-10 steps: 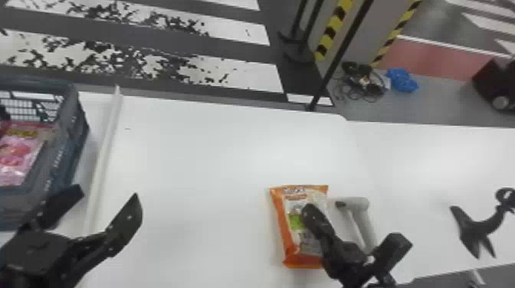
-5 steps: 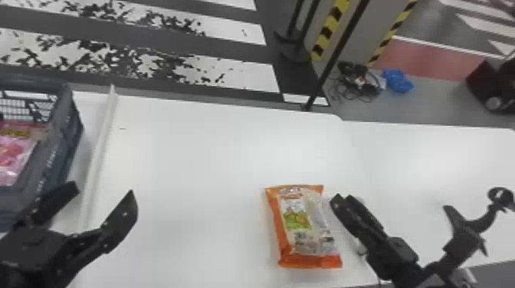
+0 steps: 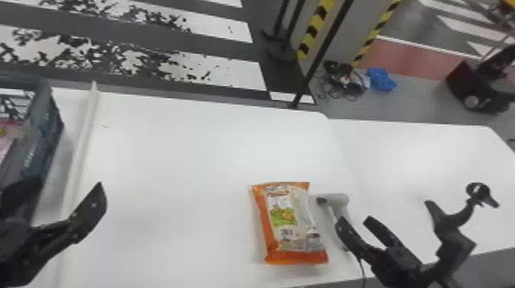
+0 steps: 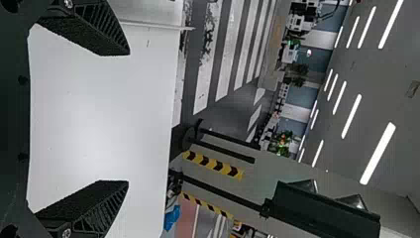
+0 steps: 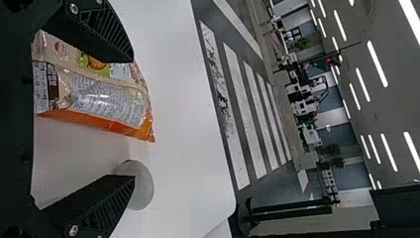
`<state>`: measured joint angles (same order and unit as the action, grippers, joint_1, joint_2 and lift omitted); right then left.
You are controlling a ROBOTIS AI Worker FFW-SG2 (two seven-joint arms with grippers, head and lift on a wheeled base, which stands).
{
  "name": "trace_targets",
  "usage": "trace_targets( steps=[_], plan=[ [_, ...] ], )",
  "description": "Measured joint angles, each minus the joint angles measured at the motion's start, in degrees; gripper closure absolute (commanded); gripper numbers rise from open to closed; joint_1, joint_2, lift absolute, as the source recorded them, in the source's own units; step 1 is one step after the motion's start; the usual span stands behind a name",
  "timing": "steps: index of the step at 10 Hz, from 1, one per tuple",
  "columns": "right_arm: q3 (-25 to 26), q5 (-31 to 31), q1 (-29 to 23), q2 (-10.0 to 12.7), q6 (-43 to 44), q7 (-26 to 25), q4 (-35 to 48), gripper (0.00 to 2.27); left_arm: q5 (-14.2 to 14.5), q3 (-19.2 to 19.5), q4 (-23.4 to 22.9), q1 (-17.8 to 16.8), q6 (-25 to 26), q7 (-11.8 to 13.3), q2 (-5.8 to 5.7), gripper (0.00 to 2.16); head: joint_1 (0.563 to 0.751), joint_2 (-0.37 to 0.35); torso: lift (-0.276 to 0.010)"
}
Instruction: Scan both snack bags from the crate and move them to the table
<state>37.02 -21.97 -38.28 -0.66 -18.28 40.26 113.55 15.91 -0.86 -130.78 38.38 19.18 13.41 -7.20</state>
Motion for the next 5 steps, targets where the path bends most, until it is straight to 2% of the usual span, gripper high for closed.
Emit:
trace_targets(
  steps=[2,5],
  plan=[
    [-1.9,5.5,2.7,-2.2,5.9,-0.1,-7.7,0.07,0.0,1.2,0.5,-0.1,0.1,-0.1,-0.16,0.06,0.695,-0.350,-0.087],
    [-4.3,8.2,6.5,-6.3,12.6,-0.3,-18.2,0.08,0.0,1.8,2.4,0.0,0.0,0.1,0.21,0.06,0.695,-0.350,-0.087]
  ],
)
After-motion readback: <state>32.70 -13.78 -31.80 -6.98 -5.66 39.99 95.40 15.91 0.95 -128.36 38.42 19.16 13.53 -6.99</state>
